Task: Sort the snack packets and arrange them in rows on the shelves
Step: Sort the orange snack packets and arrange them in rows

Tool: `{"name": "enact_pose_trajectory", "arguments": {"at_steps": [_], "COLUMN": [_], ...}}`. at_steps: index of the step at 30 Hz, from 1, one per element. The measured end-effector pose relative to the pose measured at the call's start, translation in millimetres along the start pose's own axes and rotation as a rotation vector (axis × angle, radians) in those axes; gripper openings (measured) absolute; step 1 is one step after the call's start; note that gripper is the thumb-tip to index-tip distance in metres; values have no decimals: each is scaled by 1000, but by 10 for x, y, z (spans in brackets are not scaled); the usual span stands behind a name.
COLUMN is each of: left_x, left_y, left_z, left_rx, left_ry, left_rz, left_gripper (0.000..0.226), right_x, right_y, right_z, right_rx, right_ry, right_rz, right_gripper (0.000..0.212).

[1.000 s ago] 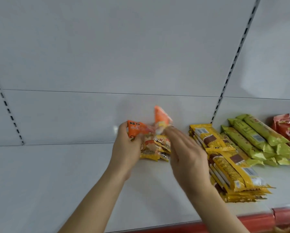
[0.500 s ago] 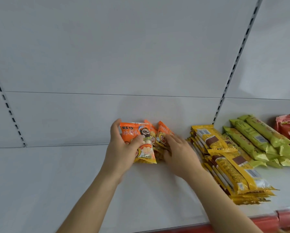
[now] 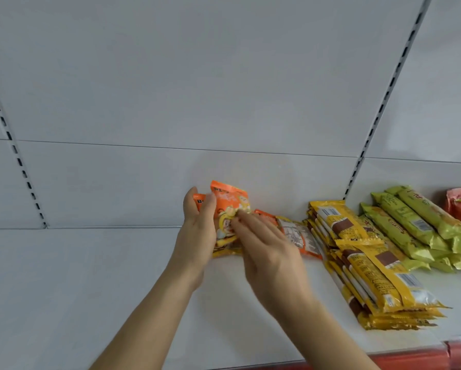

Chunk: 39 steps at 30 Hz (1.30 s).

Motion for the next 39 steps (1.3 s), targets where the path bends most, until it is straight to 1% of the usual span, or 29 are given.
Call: {"name": "enact_pose_trajectory", "arguments": {"at_steps": [2,4,6,7,8,9,10,11,13,14,15,17,19,21,22,23,24,26,28,30,32,33,34,35,37,38,39], "left_x": [6,-6,-27,-39,-49,-58,-68,-74,-91,-97,-107,-102,-96,-79,-64,-55,-57,-57,-75,-84,-95,-106,-120,-122,-124,-120,-112], "left_y": [13,74,149,183,215,247,281,316,372,396,417,434,425,390,367,348,329,299,305,342,409,456,503,551,646,690,732], "left_z": [-9,15,28,30,29,28,36,48,74,80,90,78,67,52,38,32,32,43,56,56,38,29,27,22,27,37,45], "left_rx": [-5,-14,-7,-10,-22,-36,-50,-62,-75,-79,-84,-97,-100,-87,-72,-45,5,97,78,19,4,11,19,23,20,19,16], "left_ry": [-22,-51,-59,-53,-46,-41,-30,-19,8,18,22,21,8,-6,-10,-7,8,47,18,-39,-63,-61,-53,-48,-47,-45,-40], "left_rz": [11,-15,-46,-56,-63,-67,-70,-74,-85,-90,-92,-82,-67,-63,-71,-74,-71,-37,-19,-31,-62,-83,-96,-104,-108,-110,-115], "left_gripper": [76,72,66,64,63,61,59,57,53,51,50,54,67,82,85,82,75,59,57,53,50,50,50,51,54,56,55], "right_x": [5,-11,-42,-56,-64,-78,-84,-81,-77,-84,-91,-102,-133,-140,-120,-83,-33,47,45,-21,-69,-85,-96,-104,-81,-59,-45], "right_y": [-15,30,60,37,-20,-91,-168,-247,-344,-360,-353,-274,-144,-70,-74,-111,-172,-267,-265,-197,-166,-178,-213,-272,-431,-506,-563], "right_z": [110,137,10,-103,-222,-319,-394,-447,-526,-547,-560,-553,-460,-221,-73,64,170,289,343,393,318,232,124,8,-171,-223,-245], "right_rx": [-89,-216,-227,-168,-74,21,78,98,113,118,127,112,75,35,23,10,1,16,-3,-118,-195,-170,-95,11,168,218,254], "right_ry": [52,35,-124,-230,-323,-380,-400,-396,-404,-417,-424,-429,-358,-224,-153,-100,-72,-76,-74,-62,-101,-152,-213,-266,-338,-326,-302], "right_rz": [74,106,88,103,176,299,416,496,544,517,453,261,62,-41,-50,-29,11,86,116,127,112,125,188,320,653,735,750], "right_gripper": [36,42,47,48,48,50,53,54,45,39,34,25,28,34,36,38,39,43,49,55,56,57,60,65,72,70,66]}}
Point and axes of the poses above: each hand's wrist, its own x-axis away from the middle knuckle, its own y-axis out of the back of the hand, z = x × y, the point moved 4 cm from there along -x, towards the middle knuckle, and after that the axes turned 1 degree about -z, right-handed, at the moved point
